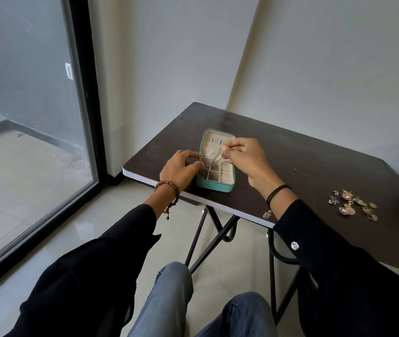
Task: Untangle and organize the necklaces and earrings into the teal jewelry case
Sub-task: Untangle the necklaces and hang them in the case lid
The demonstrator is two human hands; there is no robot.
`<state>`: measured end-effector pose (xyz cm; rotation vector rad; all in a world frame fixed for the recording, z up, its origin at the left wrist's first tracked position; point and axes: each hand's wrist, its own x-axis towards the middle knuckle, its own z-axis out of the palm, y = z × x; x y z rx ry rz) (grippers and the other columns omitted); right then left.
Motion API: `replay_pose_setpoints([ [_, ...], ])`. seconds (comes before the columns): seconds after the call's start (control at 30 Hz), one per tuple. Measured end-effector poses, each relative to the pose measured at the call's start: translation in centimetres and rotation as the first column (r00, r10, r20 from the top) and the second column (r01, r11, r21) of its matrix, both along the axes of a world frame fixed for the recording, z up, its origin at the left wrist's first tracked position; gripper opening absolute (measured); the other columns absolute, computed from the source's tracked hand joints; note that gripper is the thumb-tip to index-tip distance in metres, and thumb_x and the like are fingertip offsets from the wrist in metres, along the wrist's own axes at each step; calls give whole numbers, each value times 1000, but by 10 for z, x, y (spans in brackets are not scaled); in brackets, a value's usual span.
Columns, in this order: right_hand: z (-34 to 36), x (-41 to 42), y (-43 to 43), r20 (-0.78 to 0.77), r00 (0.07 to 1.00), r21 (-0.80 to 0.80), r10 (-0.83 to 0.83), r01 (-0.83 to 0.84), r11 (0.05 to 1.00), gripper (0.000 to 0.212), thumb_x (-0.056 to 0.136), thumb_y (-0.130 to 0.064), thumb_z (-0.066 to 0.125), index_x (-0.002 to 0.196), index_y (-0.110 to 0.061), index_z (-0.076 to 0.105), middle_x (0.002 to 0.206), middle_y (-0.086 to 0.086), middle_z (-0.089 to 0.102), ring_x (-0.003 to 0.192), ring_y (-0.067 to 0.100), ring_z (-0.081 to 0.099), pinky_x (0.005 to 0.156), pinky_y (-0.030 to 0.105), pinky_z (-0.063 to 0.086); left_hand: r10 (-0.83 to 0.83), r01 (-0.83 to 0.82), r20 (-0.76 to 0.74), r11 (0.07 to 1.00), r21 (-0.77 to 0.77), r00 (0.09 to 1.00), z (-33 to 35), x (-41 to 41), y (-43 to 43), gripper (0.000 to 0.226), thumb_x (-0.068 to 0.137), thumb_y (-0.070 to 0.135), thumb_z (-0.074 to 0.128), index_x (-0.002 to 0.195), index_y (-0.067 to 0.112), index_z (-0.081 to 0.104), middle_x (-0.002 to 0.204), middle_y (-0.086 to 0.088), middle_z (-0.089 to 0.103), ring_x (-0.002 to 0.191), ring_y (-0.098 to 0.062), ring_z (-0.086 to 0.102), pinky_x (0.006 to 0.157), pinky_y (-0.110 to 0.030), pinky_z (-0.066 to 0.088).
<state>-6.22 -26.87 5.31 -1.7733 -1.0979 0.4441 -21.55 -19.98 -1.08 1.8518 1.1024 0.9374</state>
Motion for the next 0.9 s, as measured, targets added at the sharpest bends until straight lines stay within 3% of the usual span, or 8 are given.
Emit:
replay_pose_setpoints([
  [0.07, 9, 2, -9, -181, 982, 67, 46, -34, 997, 5, 96, -5, 68, 95, -10, 70, 100, 15, 75, 86, 17, 74, 81, 28, 62, 7, -5, 104, 1000, -20, 995, 8, 1, -2, 24, 93, 25, 62, 115, 19, 69, 124, 1, 57, 83, -2, 56, 68, -18, 46],
  [0.13, 19, 5, -18, -268, 958, 122, 99, -68, 990, 6, 97, -3, 65, 102, -2, 69, 97, 18, 74, 84, 18, 75, 78, 27, 63, -7, 14, 214, 999, -32, 977, 21, 3, -7, 23, 93, 19, 61, 115, 18, 69, 120, 0, 63, 88, -5, 61, 69, -20, 53],
  [0.2, 27, 7, -26, -295, 942, 173, 158, -110, 979, 8, 98, -2, 64, 104, 1, 68, 93, 20, 74, 84, 19, 75, 78, 26, 62, -88, 101, 285, 994, -30, 955, 37, 8, -14, 23, 96, 19, 59, 117, 19, 69, 116, -2, 68, 97, -11, 66, 78, -28, 59],
  [0.27, 34, 7, -32, -296, 933, 222, 204, -140, 965, 7, 98, -2, 65, 103, 0, 68, 91, 19, 74, 83, 19, 75, 78, 26, 62, -207, 214, 259, 977, 2, 943, 54, 15, -22, 25, 101, 25, 54, 121, 16, 66, 113, -4, 69, 103, -18, 67, 84, -33, 58],
  [0.4, 48, 11, -44, -263, 942, 285, 209, -131, 949, 11, 96, -5, 67, 106, 0, 70, 92, 16, 75, 83, 18, 75, 78, 26, 61, -373, 387, 257, 922, -4, 891, 81, 25, -42, 38, 106, 31, 42, 106, 5, 69, 100, -9, 73, 91, -12, 70, 79, -16, 53],
  [0.53, 59, 20, -58, -212, 968, 301, 136, -68, 951, 7, 95, -8, 69, 102, -6, 72, 85, 6, 75, 66, 11, 68, 62, 20, 53, -362, 415, 356, 906, -81, 861, 91, 25, -45, 25, 98, 23, 59, 100, 1, 70, 82, -3, 71, 67, -2, 67, 64, -13, 51],
  [0.67, 61, 30, -73, -184, 973, 293, 139, -81, 953, 3, 95, -11, 72, 97, -10, 73, 84, 3, 75, 59, 10, 61, 52, 17, 43, -314, 397, 409, 908, -134, 857, 99, 25, -44, 23, 92, 24, 68, 100, 2, 71, 85, -5, 71, 65, -3, 66, 64, -15, 54],
  [0.9, 64, 39, -90, -248, 958, 304, 142, -62, 951, 8, 92, -11, 74, 100, -9, 74, 91, 6, 77, 60, 15, 68, 43, 17, 35, -242, 354, 482, 922, -156, 842, 111, 34, -45, 22, 92, 30, 68, 97, 8, 72, 82, -2, 71, 62, -11, 61, 67, -22, 55],
])
